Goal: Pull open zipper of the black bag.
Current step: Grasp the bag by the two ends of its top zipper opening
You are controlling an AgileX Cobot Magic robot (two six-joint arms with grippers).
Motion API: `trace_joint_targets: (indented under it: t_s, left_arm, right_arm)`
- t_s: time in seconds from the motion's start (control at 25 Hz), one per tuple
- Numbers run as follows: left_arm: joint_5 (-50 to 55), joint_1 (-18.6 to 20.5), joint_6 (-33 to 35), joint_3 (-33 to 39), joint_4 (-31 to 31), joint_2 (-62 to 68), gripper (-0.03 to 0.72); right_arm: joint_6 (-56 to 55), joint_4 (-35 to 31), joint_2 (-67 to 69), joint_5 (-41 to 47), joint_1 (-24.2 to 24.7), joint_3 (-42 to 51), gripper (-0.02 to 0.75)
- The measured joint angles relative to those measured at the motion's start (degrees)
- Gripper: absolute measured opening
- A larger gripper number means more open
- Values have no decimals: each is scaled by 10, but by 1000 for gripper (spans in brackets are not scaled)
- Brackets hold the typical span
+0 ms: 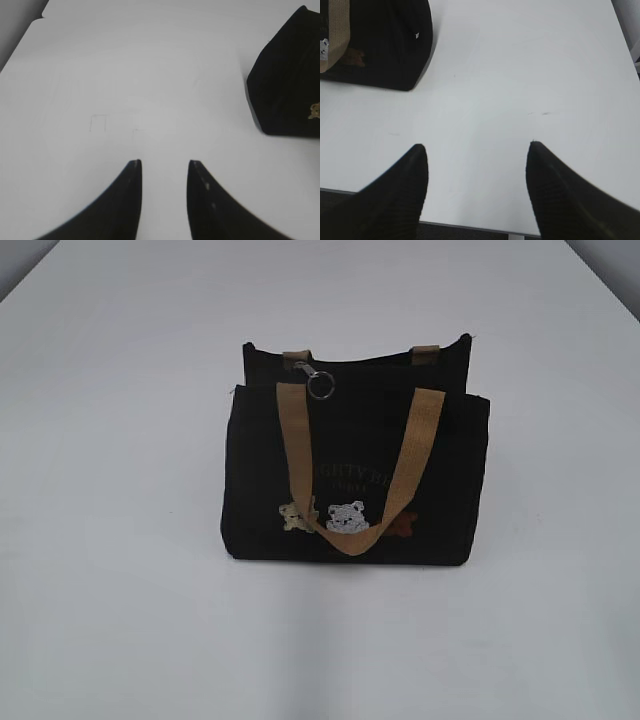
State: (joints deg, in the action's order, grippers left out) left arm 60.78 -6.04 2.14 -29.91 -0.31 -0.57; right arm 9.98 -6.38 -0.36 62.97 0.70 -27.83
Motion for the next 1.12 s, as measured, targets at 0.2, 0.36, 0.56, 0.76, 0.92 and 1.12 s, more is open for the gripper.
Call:
trace_joint_targets:
  t_s: [0.2,0.36,0.56,0.76,0.92,1.12]
  left_arm:
    - [0,0,0,0,0,0,235]
    - [0,0,0,0,0,0,235]
    - [0,0,0,0,0,0,235]
    - [0,0,0,0,3,0,233]
    - [-1,0,0,0,-3,0,219]
    - [-56,0,83,-11,-82,70,221]
  right_arm:
    - [0,0,0,0,0,0,482]
    - [0,0,0,0,0,0,482]
    - [0,0,0,0,0,0,482]
    - [0,0,0,0,0,0,482]
    - [0,0,0,0,0,0,482]
    - [0,0,0,0,0,0,482]
